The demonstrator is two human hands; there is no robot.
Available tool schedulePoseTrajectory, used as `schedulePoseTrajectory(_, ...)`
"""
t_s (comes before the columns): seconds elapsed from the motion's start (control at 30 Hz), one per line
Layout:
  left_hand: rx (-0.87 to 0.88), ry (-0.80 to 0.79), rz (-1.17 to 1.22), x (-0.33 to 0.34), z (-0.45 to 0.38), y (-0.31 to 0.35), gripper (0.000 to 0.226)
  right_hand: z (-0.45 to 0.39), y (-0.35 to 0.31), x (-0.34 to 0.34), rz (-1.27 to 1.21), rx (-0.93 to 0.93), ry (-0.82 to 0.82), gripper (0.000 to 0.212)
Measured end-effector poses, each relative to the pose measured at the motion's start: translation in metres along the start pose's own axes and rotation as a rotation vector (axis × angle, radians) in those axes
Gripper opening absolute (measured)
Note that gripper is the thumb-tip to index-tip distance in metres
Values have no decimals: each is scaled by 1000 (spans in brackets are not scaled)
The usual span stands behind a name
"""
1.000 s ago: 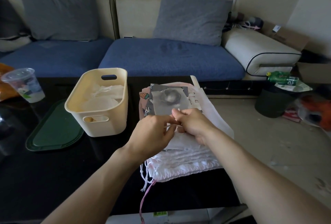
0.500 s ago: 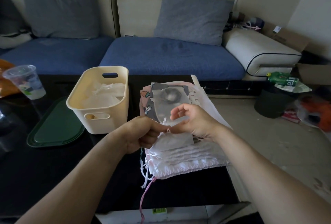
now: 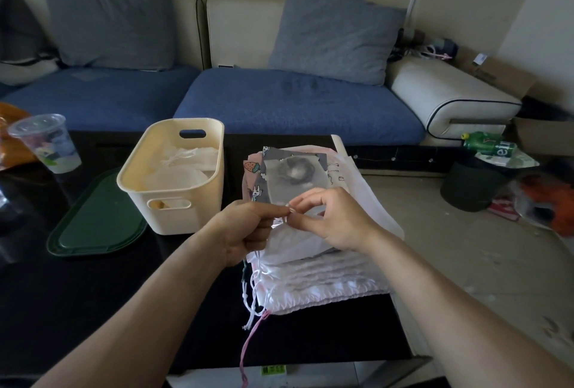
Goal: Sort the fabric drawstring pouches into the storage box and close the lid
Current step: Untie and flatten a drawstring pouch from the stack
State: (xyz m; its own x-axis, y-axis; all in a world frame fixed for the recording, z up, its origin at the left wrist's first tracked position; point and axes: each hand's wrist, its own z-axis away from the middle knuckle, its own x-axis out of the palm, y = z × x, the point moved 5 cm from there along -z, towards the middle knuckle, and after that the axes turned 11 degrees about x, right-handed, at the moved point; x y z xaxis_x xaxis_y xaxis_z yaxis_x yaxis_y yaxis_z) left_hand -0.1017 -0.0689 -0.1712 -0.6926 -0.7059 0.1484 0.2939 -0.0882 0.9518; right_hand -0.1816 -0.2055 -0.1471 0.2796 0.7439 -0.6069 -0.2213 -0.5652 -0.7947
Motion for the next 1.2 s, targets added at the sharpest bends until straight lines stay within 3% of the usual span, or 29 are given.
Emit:
schedulePoseTrajectory(0.17, 153, 105, -195, -5, 0, 7, 14, -4, 4, -3, -197, 189, -94, 22)
schedulePoseTrajectory(0.33, 313, 238, -441, -15, 1, 15, 12, -3, 4, -18, -901, 311, -153, 33)
schedulePoseTrajectory(0.43, 326, 220, -471, -16, 2, 16, 13, -2, 10, -35, -1184, 368, -96, 50)
schedulePoseTrajectory(0.63, 392, 83, -710, -4, 5, 17, 16, -9, 44, -42, -1424, 530, 132, 42)
schedulePoseTrajectory(0.7, 427, 77, -763, -3, 5, 20, 17, -11, 46, -44, -1389, 558, 176, 39)
schedulePoseTrajectory(0.8, 450, 98, -769, -7, 7, 24, 19, -12, 46, -43, -1089, 576, 178, 38)
schedulePoseTrajectory(0.97, 475, 132, -913, -13, 7, 26, 24, -10, 44, -31, -630, 629, 26, 35)
schedulePoseTrajectory(1.2, 543, 392, -893, -11, 11, 34, 20, -7, 28, -23, -544, 651, -142, 33)
